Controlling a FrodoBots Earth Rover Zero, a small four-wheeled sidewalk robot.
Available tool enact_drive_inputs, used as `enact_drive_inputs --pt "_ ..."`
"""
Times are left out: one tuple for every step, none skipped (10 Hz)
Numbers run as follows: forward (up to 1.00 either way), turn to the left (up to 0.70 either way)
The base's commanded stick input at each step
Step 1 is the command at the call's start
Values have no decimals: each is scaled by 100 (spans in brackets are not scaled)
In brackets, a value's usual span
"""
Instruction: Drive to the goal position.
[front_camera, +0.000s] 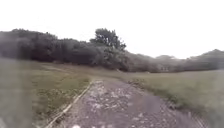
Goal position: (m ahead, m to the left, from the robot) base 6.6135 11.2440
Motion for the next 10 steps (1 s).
enact_drive_inputs --pt "85 1" --pt "85 1" --pt "85 1" --pt "85 1" --pt "85 1" --pt "85 1" --pt "85 1" --pt "85 1" --pt "85 1" --pt "85 1"
